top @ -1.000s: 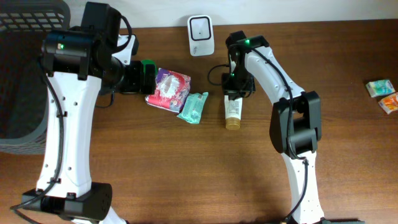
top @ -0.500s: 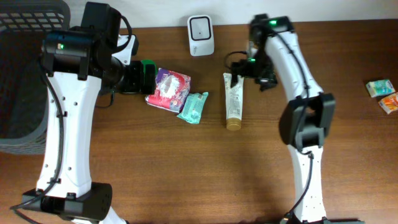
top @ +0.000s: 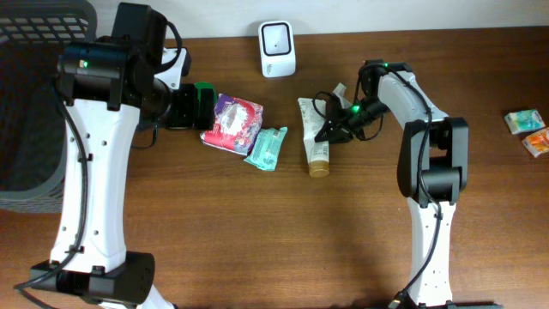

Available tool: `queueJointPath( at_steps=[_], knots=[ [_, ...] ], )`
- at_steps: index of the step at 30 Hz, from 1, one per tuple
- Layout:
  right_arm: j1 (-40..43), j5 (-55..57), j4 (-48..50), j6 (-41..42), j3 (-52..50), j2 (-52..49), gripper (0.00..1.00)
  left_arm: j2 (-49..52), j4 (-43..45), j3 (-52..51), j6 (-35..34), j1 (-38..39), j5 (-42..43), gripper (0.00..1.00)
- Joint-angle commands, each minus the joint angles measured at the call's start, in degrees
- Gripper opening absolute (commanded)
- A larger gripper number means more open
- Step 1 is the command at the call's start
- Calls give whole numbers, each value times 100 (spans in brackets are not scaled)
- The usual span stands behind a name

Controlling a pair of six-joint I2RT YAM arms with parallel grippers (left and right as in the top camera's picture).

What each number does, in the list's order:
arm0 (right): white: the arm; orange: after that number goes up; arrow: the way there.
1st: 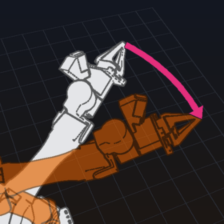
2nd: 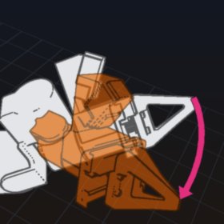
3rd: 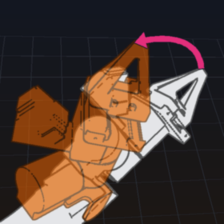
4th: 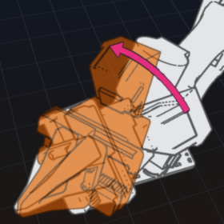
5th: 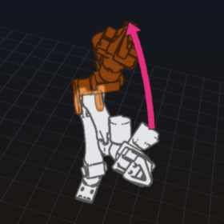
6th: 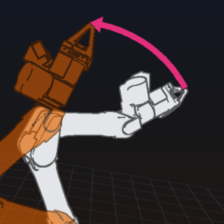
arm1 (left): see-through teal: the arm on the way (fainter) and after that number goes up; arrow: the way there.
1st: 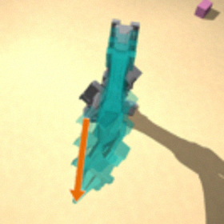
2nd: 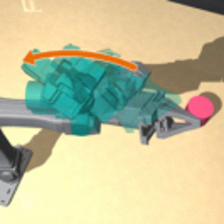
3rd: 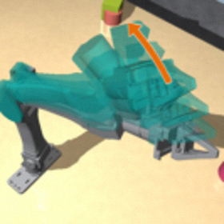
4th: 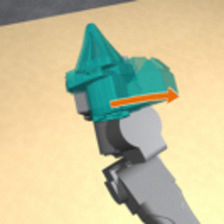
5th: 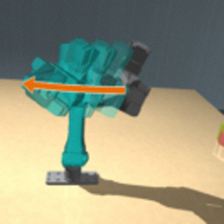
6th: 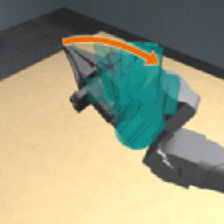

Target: Scan the item barcode

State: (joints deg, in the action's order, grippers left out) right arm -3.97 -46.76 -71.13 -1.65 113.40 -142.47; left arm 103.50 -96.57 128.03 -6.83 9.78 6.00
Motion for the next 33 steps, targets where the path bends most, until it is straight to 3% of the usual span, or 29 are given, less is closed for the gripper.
queueJointPath(
  at_steps=[1, 4, 9, 10, 12, 13, 14, 15, 16, 21, 24, 29, 30, 33],
  knots=[
    [-131, 258, 177, 271, -11, -125, 4, -87, 2, 9, 90, 17, 2, 99],
    [-116, 535, -138, 472, 474, -44, 4, -87, 2, 9, 90, 17, 2, 99],
    [-431, 3871, -1320, 1700, 1357, 122, 4, -87, 2, 9, 90, 17, 2, 99],
    [-542, 4157, -1388, 1700, 1342, 120, 9, -87, 2, 9, 90, 17, 2, 99],
    [-754, 4297, -1290, 1698, 1215, 98, 40, -87, 2, 9, 90, 17, 2, 99],
    [-815, 4297, -1237, 1698, 1167, 96, 50, -87, 2, 9, 90, 17, 2, 99],
    [-841, 4293, -1224, 1700, 1152, 90, 54, -87, 2, 9, 90, 17, 2, 99],
    [-822, 4291, -1226, 1700, 1152, 90, 68, -87, 2, 9, 90, 17, 2, 99],
    [-758, 4269, -1224, 1698, 1152, 90, 73, -87, 2, 9, 90, 17, 2, 99],
    [31, 2181, -1410, 579, 1150, 85, 74, -87, 2, 9, 90, 17, 2, 99],
    [538, 1853, -1526, 98, 1034, 76, 75, -87, 2, 9, 90, 17, 2, 99],
    [962, -24, -1189, -1261, -55, 63, 74, -87, 2, 9, 90, 17, 2, 99],
    [962, -295, -997, -1314, -262, 63, 73, -87, 2, 9, 90, 17, 2, 99],
    [922, -859, -448, -1309, -719, 63, 59, -87, 2, 9, 90, 17, 2, 99]
  ],
)
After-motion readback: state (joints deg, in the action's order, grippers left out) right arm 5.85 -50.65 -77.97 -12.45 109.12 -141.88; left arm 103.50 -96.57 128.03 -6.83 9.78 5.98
